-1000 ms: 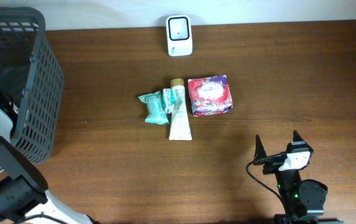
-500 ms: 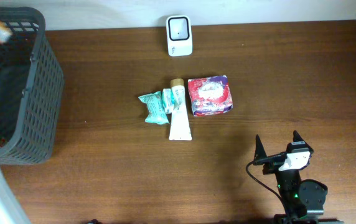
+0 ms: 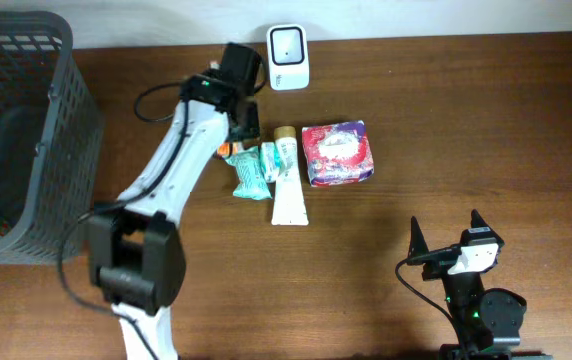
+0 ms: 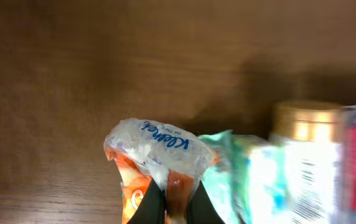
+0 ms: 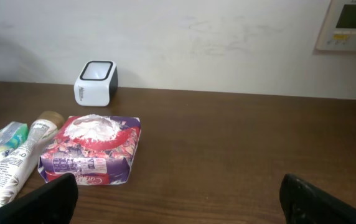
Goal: Scan the item barcode
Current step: 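Place the small orange box left of the packets with the left gripper, then reach the left gripper into the basket and grasp the green-lidded jar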
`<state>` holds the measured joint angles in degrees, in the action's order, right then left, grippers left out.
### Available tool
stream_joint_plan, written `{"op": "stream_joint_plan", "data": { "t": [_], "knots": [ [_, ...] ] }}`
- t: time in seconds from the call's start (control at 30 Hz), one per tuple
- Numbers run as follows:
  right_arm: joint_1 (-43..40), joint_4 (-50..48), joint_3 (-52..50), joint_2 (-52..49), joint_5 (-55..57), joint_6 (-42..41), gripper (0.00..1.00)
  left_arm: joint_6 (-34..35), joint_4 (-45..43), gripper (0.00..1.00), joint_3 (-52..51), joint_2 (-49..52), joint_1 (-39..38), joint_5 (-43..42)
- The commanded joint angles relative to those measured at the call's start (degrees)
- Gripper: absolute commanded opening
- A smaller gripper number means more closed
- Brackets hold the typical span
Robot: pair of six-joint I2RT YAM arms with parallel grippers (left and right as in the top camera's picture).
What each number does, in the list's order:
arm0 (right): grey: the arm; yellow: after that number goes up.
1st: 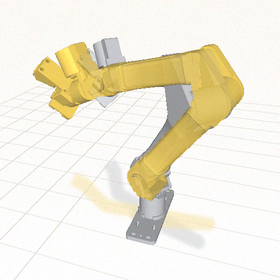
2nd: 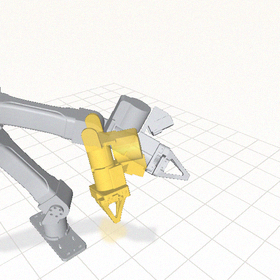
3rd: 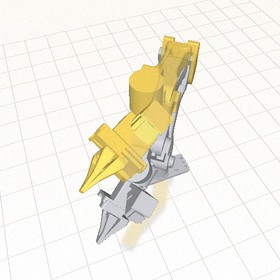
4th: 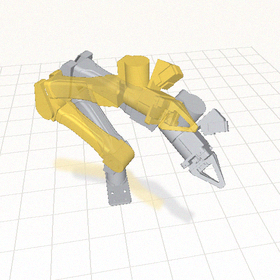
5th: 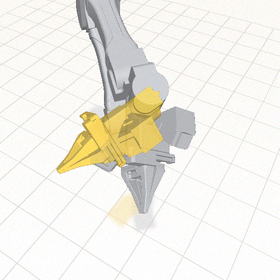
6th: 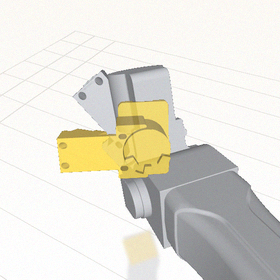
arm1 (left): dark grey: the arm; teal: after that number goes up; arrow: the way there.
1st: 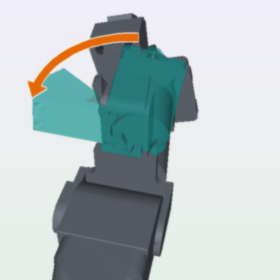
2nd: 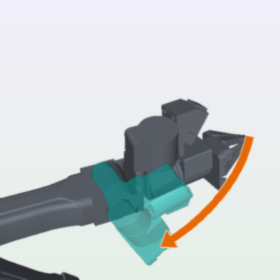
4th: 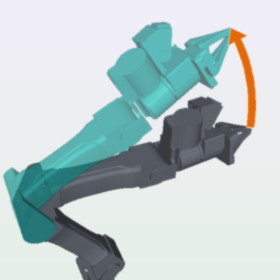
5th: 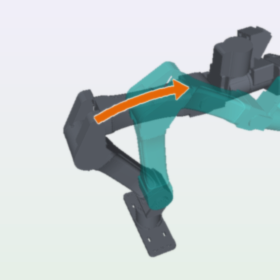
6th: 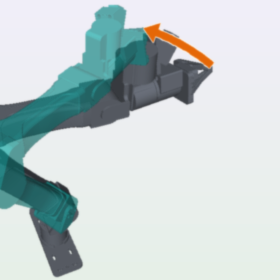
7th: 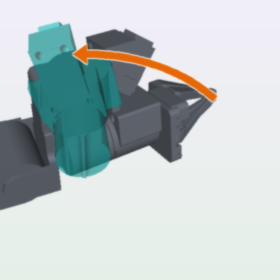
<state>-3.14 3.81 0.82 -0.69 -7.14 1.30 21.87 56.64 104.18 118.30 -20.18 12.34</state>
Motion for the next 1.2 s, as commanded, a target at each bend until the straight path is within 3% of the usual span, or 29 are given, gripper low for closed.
{"op": "stream_joint_plan", "data": {
  "t": [0.0,0.03,0.07,0.1,0.13,0.17,0.2,0.23,0.33,0.43,0.57,0.73,0.87,1.07,1.17],
  "knots": [
    [-0.2,0.1,-0.5,0.3,0.2,-0.2,0.99,-0.7,2.9,0.0,0.1,6.2,0.2,5.8],
    [-0.2,0.1,-0.5,0.3,0.2,-0.2,0.99,-0.7,3.8,0.01,0.1,7.3,0.2,6.1],
    [-0.2,0.1,-0.5,0.3,0.2,-0.2,0.98,-0.7,4.3,0.09,0.1,7.5,0.2,6.1],
    [-0.2,0.1,-0.5,0.3,0.2,-0.2,0.99,-0.7,4.4,0.27,0.1,7.5,0.2,6.1],
    [-0.2,0.1,-0.5,0.3,0.2,-0.2,0.99,-0.7,4.5,0.27,0.1,7.5,0.2,6.1],
    [-0.2,0.1,-0.5,0.3,0.2,-0.2,0.99,-1.0,5.0,0.4,0.3,7.3,0.2,6.1],
    [-0.2,0.1,-0.5,0.3,0.2,-0.2,0.99,-2.1,6.8,0.61,2.0,7.2,0.2,6.1],
    [-0.2,0.1,-0.5,0.3,0.2,-0.2,0.99,-2.2,9.3,0.99,4.5,7.1,0.2,6.5],
    [-0.2,0.1,-0.5,0.3,0.2,-0.2,0.99,-2.2,22.8,0.99,24.7,6.1,0.2,12.1],
    [-0.2,0.1,-0.5,0.3,0.2,-0.2,0.98,-2.2,28.2,0.99,47.0,4.7,0.8,14.0],
    [-0.2,0.1,-0.5,0.3,0.2,-0.2,0.99,-2.2,32.2,0.99,58.8,0.8,9.7,14.1],
    [-0.2,0.1,-0.5,0.3,0.2,-0.2,0.99,-2.2,39.9,0.99,54.4,0.6,34.1,14.0],
    [-0.2,0.1,-0.5,0.3,0.2,-0.2,0.99,-1.8,36.4,0.99,41.3,0.6,47.9,10.6],
    [-0.2,0.1,-0.5,0.3,0.2,-0.2,0.99,-1.9,17.8,0.99,13.0,0.6,62.3,5.6],
    [-0.2,0.1,-0.5,0.3,0.2,-0.2,0.99,-11.4,7.5,0.99,5.8,0.7,64.1,-4.1]
  ]
}}
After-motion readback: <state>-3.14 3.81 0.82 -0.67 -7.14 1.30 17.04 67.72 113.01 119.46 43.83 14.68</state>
